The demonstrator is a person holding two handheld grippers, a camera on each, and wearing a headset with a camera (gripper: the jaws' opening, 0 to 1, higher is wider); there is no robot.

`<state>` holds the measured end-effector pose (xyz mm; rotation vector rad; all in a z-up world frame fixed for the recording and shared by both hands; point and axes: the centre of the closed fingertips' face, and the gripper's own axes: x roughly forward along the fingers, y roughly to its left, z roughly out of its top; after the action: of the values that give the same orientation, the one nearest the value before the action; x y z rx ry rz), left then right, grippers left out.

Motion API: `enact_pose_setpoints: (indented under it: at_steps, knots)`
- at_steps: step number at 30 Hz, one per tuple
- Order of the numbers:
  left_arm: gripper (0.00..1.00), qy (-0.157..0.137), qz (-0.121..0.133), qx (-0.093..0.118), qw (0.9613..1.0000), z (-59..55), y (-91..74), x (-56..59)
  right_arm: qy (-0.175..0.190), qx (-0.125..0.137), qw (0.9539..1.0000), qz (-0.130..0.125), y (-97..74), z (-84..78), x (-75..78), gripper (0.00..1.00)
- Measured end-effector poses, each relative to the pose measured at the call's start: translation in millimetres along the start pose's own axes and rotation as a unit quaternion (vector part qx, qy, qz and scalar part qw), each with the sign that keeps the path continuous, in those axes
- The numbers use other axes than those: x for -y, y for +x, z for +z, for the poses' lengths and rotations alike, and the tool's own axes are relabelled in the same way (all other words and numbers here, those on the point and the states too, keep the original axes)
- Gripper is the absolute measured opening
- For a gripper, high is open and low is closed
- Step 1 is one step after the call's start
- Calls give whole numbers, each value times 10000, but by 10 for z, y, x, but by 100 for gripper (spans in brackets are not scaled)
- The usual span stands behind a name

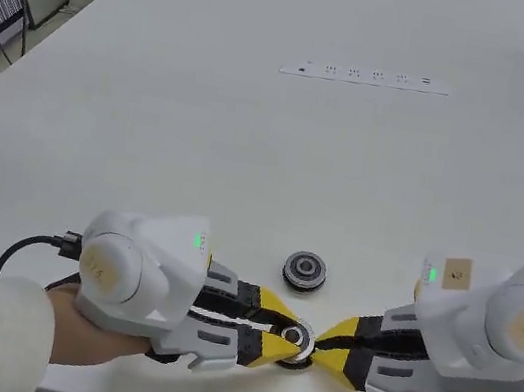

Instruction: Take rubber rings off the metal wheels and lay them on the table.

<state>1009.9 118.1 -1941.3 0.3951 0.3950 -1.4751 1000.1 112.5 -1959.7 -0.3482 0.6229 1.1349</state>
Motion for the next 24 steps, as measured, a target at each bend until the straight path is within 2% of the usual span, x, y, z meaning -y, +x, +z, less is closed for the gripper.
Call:
enact_pose_setpoints:
  at_steps: [1, 5, 9, 11, 16, 18, 19, 20, 22, 24]
  knots:
    - [8, -2, -1, 1, 10000, 0, 1, 1, 7, -61, 9999, -121, -2, -19, 40, 0]
    - [8, 5, -3, -2, 10000, 4, 5, 6, 87, -124, 9998, -141, -2, -24, 51, 0]
    - [8, 32, -17, 7, 10000, 10, 8, 16, 488, -99, 9982, -334, -41, -30, 148, 0]
    - [8, 19, -12, 6, 10000, 12, 11, 17, 647, -38, 9974, -318, -54, -17, 155, 0]
    - [9, 18, -57, -37, 10000, 14, 8, 32, 658, -16, 9971, -380, -65, -5, 163, 0]
    - [14, 103, -159, -55, 9998, 12, 10, 76, 853, 50, 9953, -458, -89, 9, 210, 0]
    - [15, 278, -112, -68, 9995, 13, 19, 70, 1104, 116, 9930, -408, -92, 12, 204, 0]
    - [14, 329, -53, -82, 9994, 15, 19, 52, 1214, 159, 9918, -376, -95, 13, 202, 0]
    - [13, 198, -80, -77, 9997, 20, 36, 48, 1291, 207, 9908, -359, -107, -1, 213, 0]
    - [13, 211, -90, -81, 9997, 14, 36, 46, 1330, 220, 9902, -355, -108, 1, 207, 0]
